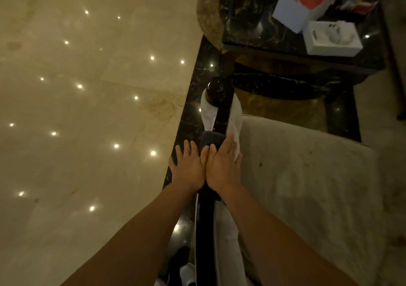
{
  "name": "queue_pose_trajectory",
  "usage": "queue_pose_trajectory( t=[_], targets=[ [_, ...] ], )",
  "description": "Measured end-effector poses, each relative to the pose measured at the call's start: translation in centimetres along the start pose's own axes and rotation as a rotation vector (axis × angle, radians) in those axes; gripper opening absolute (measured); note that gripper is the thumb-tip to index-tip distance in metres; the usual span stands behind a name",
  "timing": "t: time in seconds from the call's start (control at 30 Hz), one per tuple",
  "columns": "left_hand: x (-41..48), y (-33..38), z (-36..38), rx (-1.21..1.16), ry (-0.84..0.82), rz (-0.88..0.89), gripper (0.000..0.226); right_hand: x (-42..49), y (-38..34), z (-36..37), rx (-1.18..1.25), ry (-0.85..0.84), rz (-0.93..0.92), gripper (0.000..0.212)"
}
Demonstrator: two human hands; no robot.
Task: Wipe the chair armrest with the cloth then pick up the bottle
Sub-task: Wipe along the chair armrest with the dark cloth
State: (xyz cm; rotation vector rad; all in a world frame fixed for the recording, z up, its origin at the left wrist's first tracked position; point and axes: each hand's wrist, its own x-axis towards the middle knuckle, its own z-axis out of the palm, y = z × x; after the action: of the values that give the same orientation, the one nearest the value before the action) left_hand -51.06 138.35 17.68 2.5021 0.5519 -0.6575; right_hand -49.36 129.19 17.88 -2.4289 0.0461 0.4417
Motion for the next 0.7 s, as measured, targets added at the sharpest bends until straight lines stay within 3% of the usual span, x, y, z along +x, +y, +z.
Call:
queue_pose_trajectory(
  t=[0.17,0.33,0.5,0.7],
  targets=[
    [8.2,3.2,-2.1,0.022,-0.074,-0.013,0.072,7.9,-0.7,-0.5,-0.003,0.005,0.151,0.067],
    [14.8,6.2,-3.2,-0.019,-0.193,-0.142,0.088,14.7,-1.0,-1.4,-0.018,-0.02,0.264,0.07],
    [19.5,8.2,-3.7,-0.195,-0.28,-0.26,0.084,20.3,-1.1,-1.7,-0.005,-0.093,0.342,0.067],
    [22.1,9.5,-4.2,-0.364,-0.182,-0.387,0.095,24.1,-1.0,-1.6,-0.085,-0.034,0.259,0.072]
  ],
)
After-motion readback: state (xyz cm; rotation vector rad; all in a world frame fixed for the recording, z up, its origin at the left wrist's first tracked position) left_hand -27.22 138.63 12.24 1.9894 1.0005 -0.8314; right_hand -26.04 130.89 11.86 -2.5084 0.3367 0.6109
